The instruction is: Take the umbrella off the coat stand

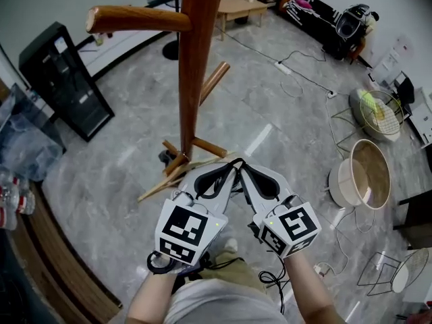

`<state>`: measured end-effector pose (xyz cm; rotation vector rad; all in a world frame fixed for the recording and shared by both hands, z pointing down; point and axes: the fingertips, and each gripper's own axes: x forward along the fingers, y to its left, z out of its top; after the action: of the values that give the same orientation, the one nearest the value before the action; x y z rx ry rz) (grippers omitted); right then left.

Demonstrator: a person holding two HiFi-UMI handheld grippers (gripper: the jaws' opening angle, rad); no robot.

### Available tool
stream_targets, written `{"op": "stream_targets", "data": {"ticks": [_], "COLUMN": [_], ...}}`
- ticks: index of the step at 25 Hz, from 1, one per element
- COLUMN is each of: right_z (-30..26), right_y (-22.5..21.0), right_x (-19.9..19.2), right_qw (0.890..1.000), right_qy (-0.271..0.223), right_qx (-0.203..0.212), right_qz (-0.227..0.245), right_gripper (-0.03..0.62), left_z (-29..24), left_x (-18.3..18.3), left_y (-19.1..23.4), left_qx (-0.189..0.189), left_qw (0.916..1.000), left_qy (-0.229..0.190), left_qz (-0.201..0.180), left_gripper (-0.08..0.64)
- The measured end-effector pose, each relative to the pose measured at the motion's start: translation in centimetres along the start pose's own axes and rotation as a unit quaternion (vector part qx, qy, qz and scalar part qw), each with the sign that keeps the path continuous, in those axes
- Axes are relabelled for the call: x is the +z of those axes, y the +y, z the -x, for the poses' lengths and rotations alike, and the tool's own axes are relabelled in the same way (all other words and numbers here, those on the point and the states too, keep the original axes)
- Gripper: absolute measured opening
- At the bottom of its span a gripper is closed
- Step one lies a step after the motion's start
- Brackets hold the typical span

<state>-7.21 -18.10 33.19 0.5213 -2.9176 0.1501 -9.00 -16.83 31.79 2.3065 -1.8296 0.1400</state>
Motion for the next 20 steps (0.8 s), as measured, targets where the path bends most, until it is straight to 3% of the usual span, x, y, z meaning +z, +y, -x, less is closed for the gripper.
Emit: {"op": "stream_targets", "data": {"ticks": [10,20], "right_z": [4.6,10.6], "right_y": [-1.0,-3.0], "right_x": [0.3,-1.0], "right_qw": [0.996,0.981], "right_qy": [0.001,0.007], "right_qx": [-0.087,-0.188], "right_qz": [-0.013,-0.041], "right_gripper": [0.003,0.003], "left_z": [-1.0,-2.9], "left_x": [1.0,0.7], "left_y": [-4.3,-10.5], "left_qx": [-0.091,-0.194], "left_qw": [0.9954,0.9784], "left_qy": [0.002,0.018], "left_qz": [-0.028,-0.070], "left_gripper": [0.017,0.017]}}
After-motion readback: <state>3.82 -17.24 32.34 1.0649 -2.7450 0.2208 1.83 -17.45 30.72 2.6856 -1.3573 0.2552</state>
